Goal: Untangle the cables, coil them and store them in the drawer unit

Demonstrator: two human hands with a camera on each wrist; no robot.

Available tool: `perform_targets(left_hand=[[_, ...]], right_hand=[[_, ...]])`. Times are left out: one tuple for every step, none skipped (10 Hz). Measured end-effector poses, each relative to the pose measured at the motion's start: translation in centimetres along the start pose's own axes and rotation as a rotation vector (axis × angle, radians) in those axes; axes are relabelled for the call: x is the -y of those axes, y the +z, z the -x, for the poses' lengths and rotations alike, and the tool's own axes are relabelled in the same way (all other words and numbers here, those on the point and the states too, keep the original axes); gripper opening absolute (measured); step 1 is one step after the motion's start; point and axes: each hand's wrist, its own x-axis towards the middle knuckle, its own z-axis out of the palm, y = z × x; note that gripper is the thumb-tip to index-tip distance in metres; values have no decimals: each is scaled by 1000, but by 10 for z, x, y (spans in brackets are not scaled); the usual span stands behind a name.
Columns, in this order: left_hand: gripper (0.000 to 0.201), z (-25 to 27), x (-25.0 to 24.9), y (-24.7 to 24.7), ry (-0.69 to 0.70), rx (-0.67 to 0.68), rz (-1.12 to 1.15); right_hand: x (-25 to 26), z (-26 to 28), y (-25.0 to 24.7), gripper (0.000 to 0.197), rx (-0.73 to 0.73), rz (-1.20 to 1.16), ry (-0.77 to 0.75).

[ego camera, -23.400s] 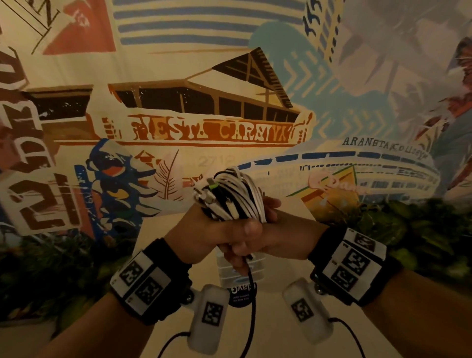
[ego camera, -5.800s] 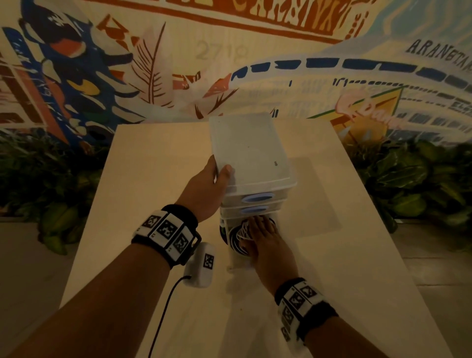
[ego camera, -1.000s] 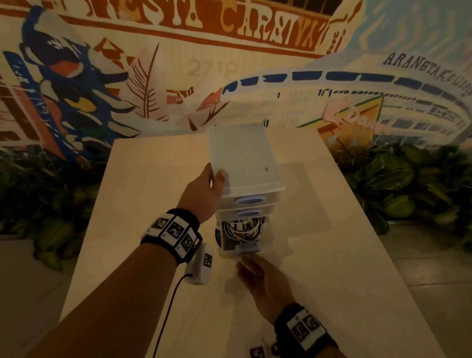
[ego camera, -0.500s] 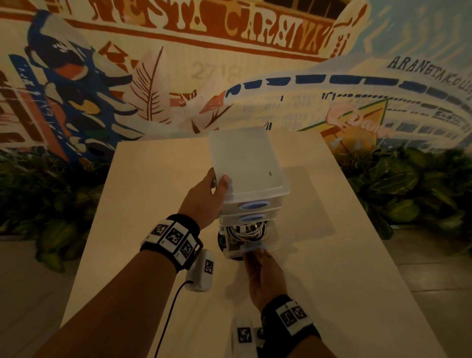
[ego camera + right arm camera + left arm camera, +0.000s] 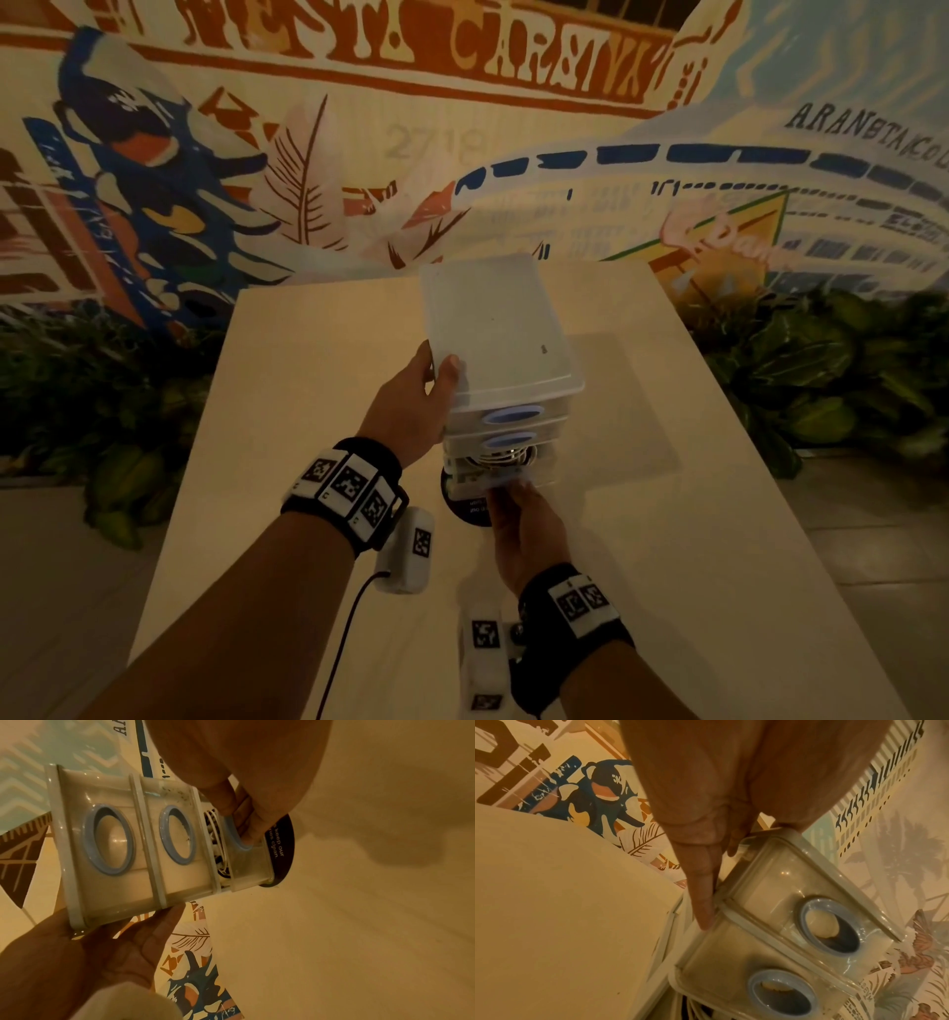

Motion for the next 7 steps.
perform_targets(left_hand=[[40, 0, -1, 0, -4, -1, -2], [41, 0, 1, 0, -5, 8, 8], [39, -1, 3, 1, -16, 8, 28], [40, -2, 4, 1, -14, 5, 10], [39, -2, 3, 1, -25, 18, -7], [44, -1, -1, -1, -8, 28, -40], [67, 8, 8, -10, -105, -33, -113]], right_hand=[[4, -1, 5, 29, 25, -6, -3], [9, -5, 15, 24, 43, 11, 4], [9, -13, 25, 23, 55, 34, -6], [8, -18, 24, 26, 62, 32, -11], [11, -17, 20, 26, 83, 67, 15], [24, -15, 14, 21, 67, 214, 35], [42, -6, -4, 20, 64, 417, 93]])
